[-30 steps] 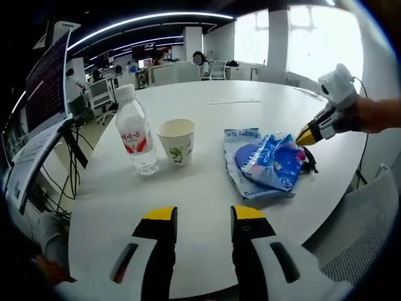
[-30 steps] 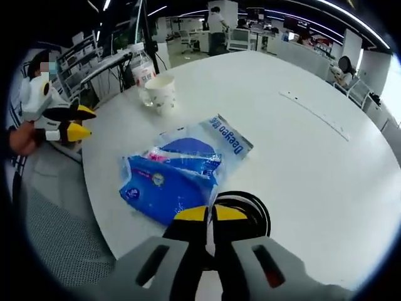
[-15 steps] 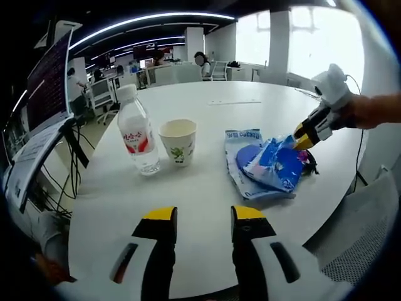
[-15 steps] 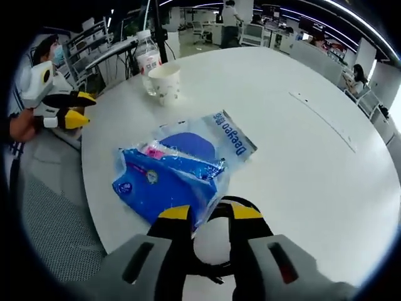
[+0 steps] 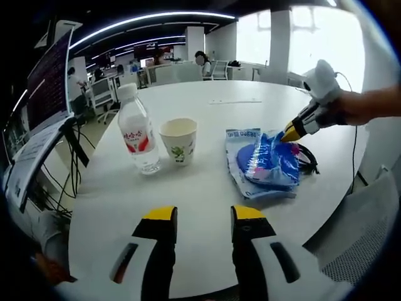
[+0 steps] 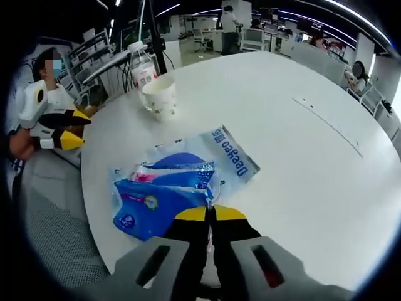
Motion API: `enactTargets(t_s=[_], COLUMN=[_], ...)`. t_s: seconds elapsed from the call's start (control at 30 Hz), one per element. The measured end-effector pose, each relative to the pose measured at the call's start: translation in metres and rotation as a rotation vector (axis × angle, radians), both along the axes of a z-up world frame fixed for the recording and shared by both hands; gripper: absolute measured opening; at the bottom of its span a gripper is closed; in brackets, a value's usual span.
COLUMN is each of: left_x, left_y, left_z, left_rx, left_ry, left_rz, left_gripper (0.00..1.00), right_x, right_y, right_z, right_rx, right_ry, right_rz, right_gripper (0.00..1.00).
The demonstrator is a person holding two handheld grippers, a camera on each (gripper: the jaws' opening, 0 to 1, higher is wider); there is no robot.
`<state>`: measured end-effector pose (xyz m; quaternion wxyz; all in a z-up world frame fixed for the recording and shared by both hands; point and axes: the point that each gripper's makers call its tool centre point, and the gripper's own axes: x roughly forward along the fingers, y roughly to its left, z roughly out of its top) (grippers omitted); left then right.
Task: Arrange the tabletop items into an orderly group along one side of the table until the central work area is clear of visible clutter.
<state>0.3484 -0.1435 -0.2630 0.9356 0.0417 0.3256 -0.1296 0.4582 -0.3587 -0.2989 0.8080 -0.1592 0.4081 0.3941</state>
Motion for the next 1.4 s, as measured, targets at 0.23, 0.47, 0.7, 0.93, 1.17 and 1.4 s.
enactTargets(t_s=[0.23, 0.47, 0.7, 0.93, 1.17, 1.4], left_x=[0.0, -0.001, 0.0, 0.0, -0.001, -0.002], left_y=[-0.003, -0.003, -0.002, -0.002, -0.003, -0.005], left_z=[-0.002, -0.002, -0.002, -0.002, -0.003, -0.005], left_rx=[0.002, 0.001, 0.0, -0.001, 0.002, 0.007], left_ry=[0.006, 0.009, 0.009, 0.009, 0.013, 0.021], left_rz=[-0.011, -0.014, -0.008, -0.005, -0.008, -0.017], left_gripper=[0.33, 0.33, 0.33, 0.33, 0.33, 0.33], right_x=[0.002, 0.025, 0.053, 0.074, 0.064, 0.053], right_y=[-0.004, -0.023, -0.054, -0.085, -0.106, -0.118], right_z=[0.004, 0.019, 0.028, 0.037, 0.051, 0.054], right_rx=[0.017, 0.079, 0.102, 0.156, 0.173, 0.172], right_ry=[-0.005, -0.022, -0.049, -0.059, -0.069, -0.057], right_rz=[-0.039, -0.187, -0.334, -0.521, -0.67, -0.731], right_gripper=[0.0, 0.0, 0.0, 0.0, 0.0, 0.0])
